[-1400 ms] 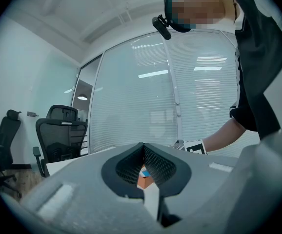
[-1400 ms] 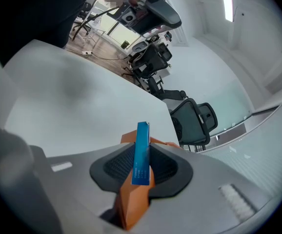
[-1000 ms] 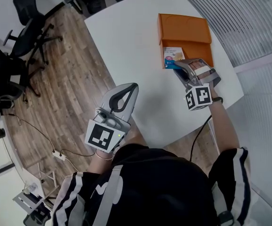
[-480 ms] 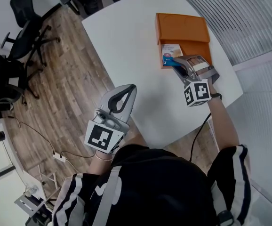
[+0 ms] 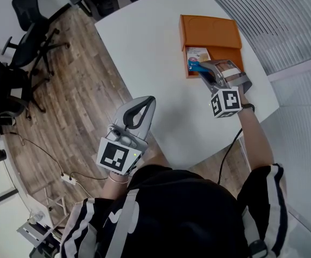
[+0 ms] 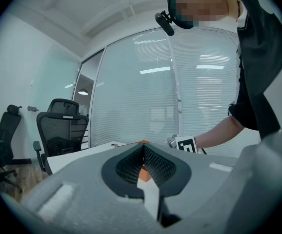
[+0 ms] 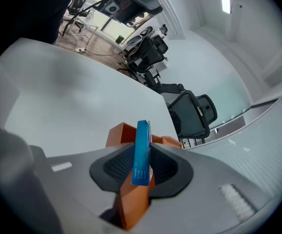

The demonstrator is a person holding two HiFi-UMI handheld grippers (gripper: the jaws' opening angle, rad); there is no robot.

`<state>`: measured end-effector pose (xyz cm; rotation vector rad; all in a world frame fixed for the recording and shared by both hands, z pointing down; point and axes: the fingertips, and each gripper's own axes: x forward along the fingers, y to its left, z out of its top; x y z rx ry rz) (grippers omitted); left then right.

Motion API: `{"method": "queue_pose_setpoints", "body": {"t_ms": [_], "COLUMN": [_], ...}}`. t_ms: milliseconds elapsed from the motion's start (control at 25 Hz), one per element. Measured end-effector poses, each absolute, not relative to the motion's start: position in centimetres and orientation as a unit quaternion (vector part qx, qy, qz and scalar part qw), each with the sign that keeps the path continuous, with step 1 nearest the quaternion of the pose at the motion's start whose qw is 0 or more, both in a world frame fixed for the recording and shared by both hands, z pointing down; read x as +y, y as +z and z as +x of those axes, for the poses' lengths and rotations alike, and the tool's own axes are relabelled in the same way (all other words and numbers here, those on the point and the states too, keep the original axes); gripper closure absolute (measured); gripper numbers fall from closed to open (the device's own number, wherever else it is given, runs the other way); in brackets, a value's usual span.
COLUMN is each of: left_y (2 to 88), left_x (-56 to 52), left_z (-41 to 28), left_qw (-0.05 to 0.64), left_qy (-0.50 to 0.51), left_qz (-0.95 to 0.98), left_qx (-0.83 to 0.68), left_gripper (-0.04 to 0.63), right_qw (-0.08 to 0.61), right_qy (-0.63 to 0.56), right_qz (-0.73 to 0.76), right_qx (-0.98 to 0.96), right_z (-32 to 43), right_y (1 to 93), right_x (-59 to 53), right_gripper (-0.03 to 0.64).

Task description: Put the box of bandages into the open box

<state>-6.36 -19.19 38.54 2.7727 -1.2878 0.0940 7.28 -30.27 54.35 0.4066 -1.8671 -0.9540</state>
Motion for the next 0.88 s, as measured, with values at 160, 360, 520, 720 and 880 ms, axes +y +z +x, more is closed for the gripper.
{"method": "queue_pose_setpoints", "body": {"t_ms": [160,360,520,720,880], "left_y": [38.52,38.48,38.39,38.48,38.4], "left_x": [-19.25,-19.09,-19.02,-18.88,-18.6], "left_z": [-6.56,-6.6,-6.74,-7.13,-7.12], "left_qw": [0.04,0.04,0.042,0.042,0.041], "left_qy": [0.031,0.031,0.029,0.027,0.025], "left_qz": [0.907,0.908,0.908,0.907,0.907], "left_qx": [-0.419,-0.415,-0.416,-0.419,-0.418], "left_gripper": [0.595,0.595,0.595,0.595,0.595], "right_qw": [0.482,0.488,0.5,0.5,0.504], "right_qy": [-0.389,-0.382,-0.364,-0.35,-0.349], "right_qz": [0.168,0.167,0.168,0.176,0.171], "right_qx": [-0.767,-0.767,-0.768,-0.772,-0.772], "right_z": [7.14,7.13,7.16,7.18,7.26], "right_y": [54.38,54.37,54.82,54.73,54.42], "right_x": [-30.42,-30.59,-30.66,-30.6,-30.21], "right_gripper": [0.531,0.528,0.521,0.507,0.479]}}
